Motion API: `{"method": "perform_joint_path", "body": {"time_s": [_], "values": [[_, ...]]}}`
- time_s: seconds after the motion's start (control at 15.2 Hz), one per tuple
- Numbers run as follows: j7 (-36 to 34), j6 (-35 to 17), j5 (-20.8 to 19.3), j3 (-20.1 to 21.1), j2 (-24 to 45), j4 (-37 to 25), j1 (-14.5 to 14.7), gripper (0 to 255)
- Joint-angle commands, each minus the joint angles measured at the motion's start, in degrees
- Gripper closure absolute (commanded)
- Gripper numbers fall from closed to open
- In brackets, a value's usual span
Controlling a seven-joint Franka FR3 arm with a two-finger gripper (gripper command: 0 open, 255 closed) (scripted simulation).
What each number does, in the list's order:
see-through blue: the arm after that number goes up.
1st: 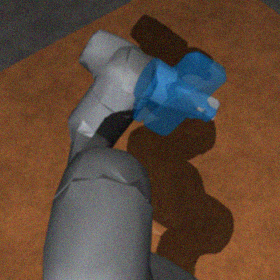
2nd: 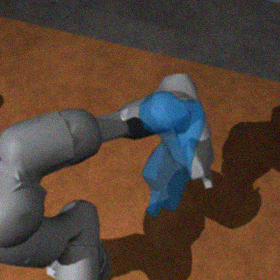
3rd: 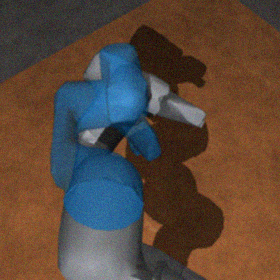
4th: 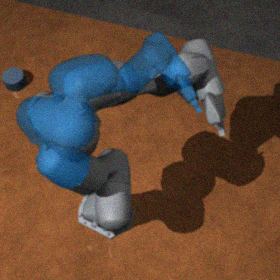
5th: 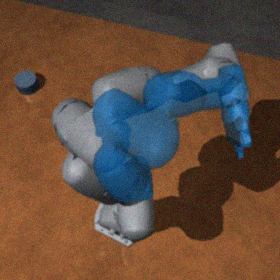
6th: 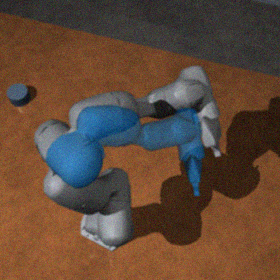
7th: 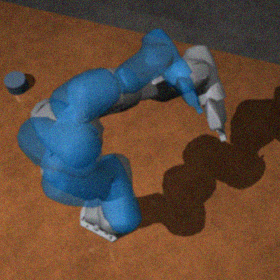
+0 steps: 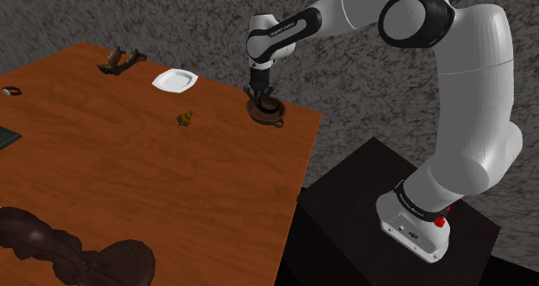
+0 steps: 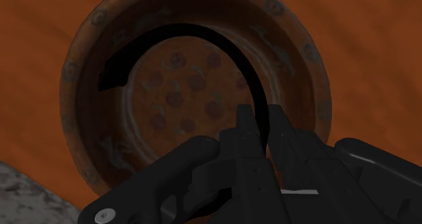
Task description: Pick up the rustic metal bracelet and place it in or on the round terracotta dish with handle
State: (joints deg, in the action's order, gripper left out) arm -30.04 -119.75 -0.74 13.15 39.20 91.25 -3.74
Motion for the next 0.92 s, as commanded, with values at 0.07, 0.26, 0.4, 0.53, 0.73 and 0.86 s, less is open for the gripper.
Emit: {"method": "perform_joint_path", "body": {"time_s": [0.07,0.26,0.4,0.53,0.73,0.86], "values": [[0.0,-0.4,0.0,0.0,0.3,0.1,0.0,255],[0.0,-0.4,0.0,0.0,0.3,0.1,0.0,255],[0.0,-0.4,0.0,0.0,0.3,0.1,0.0,255],[0.0,-0.4,0.0,0.0,0.3,0.1,0.0,0],[0.0,-0.4,0.0,0.0,0.3,0.1,0.0,0],[0.1,1.1,0.1,0.0,-0.5,-0.7,-0.1,0]]}}
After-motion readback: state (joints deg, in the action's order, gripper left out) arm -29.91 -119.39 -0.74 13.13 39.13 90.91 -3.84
